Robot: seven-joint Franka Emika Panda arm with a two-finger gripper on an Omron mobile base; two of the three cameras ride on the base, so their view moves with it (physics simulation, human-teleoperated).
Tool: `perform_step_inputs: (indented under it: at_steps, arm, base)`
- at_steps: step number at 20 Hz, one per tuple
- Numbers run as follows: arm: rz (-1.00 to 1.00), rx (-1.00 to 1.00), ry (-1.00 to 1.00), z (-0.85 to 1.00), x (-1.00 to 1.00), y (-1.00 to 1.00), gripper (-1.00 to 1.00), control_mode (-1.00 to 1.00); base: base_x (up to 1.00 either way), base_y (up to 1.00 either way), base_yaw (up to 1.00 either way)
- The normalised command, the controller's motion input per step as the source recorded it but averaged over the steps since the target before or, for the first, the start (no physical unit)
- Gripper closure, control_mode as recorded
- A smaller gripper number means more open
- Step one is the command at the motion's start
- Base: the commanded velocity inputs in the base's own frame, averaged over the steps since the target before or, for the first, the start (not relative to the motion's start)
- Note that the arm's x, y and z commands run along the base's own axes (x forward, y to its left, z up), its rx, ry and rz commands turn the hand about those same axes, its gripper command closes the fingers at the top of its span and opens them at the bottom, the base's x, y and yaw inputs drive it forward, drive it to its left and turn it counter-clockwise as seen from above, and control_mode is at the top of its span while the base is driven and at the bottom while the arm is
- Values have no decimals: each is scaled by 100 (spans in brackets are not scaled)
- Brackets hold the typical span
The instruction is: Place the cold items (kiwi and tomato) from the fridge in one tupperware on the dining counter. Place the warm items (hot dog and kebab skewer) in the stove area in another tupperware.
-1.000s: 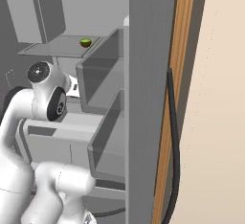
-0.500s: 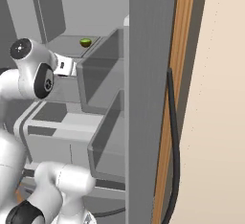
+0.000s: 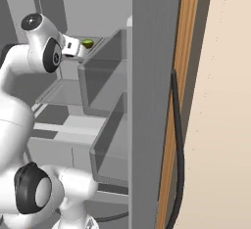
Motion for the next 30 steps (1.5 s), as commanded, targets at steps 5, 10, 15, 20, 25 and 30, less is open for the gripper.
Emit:
perform_step_inputs:
  at_steps: [5, 10, 15, 20, 25, 30]
  arm:
    - [0, -1, 12, -6, 65, 14, -100, -100]
    - [0, -6, 1, -29, 46, 11, -100, -100]
    - [0, 0, -16, -7, 57, -1, -100, -100]
    - [0, 0, -2, -7, 54, 0, -100, -100]
    - [0, 0, 6, 0, 59, 2, -100, -100]
    - [0, 0, 13, 4, 60, 24, -100, -100]
  base:
    - [0, 0, 0]
    - [0, 0, 0]
    - [0, 0, 0]
    - [0, 0, 0]
    - [0, 0, 0]
    - [0, 0, 0]
